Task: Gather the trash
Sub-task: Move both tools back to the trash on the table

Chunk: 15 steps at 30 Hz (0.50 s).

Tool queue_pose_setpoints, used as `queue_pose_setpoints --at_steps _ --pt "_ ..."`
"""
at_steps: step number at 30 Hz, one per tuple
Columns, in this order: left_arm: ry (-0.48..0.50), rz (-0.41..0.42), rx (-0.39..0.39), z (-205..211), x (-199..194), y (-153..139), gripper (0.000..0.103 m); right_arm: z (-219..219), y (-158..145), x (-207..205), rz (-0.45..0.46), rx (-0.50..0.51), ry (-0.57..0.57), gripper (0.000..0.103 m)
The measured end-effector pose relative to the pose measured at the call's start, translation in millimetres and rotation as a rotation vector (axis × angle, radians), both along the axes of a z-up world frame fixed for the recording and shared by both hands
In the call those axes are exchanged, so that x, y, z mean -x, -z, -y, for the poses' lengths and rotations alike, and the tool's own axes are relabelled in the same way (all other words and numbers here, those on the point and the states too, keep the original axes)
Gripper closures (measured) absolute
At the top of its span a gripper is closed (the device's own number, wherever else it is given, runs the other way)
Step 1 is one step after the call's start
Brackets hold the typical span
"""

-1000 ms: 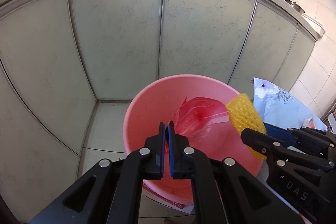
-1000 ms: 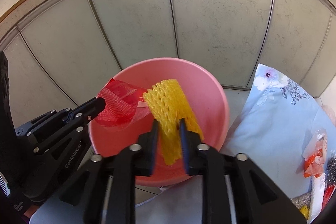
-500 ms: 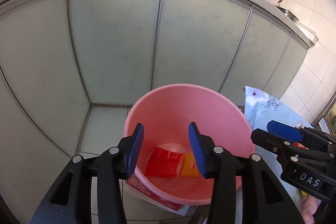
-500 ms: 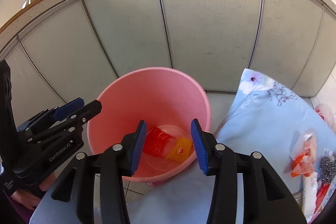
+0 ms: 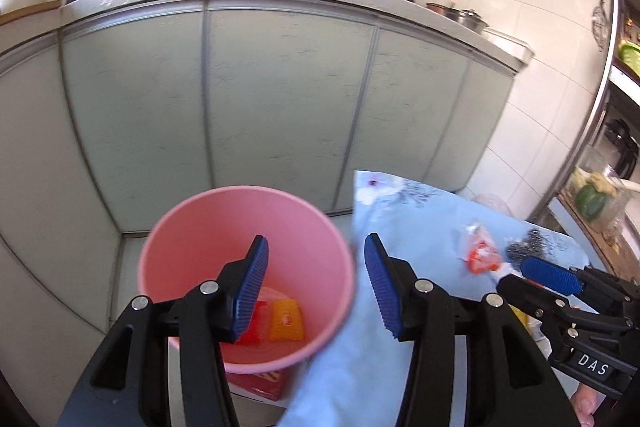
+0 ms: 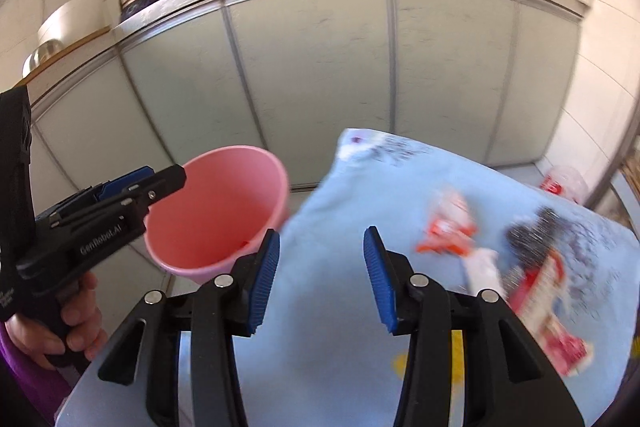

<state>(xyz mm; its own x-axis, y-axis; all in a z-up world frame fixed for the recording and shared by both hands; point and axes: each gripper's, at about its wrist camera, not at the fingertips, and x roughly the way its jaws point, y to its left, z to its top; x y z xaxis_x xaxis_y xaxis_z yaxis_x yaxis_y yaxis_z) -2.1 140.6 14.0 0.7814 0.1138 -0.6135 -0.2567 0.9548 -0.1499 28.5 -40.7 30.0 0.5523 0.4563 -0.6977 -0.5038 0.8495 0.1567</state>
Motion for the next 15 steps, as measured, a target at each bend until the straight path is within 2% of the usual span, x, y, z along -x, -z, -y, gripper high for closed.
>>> queue_pose_setpoints --at_steps 5,10,15 --pt "0.09 0.008 -0.006 46 -10 -4 0.054 66 0 18 0.035 -0.008 0.105 0.058" --pt "0.155 0.009 0.003 81 -16 -6 0.054 113 7 32 0.021 0.002 0.191 0.058" --pt "0.206 0.002 -0.028 114 -15 -11 0.054 147 12 49 0.028 -0.01 0.236 0.058"
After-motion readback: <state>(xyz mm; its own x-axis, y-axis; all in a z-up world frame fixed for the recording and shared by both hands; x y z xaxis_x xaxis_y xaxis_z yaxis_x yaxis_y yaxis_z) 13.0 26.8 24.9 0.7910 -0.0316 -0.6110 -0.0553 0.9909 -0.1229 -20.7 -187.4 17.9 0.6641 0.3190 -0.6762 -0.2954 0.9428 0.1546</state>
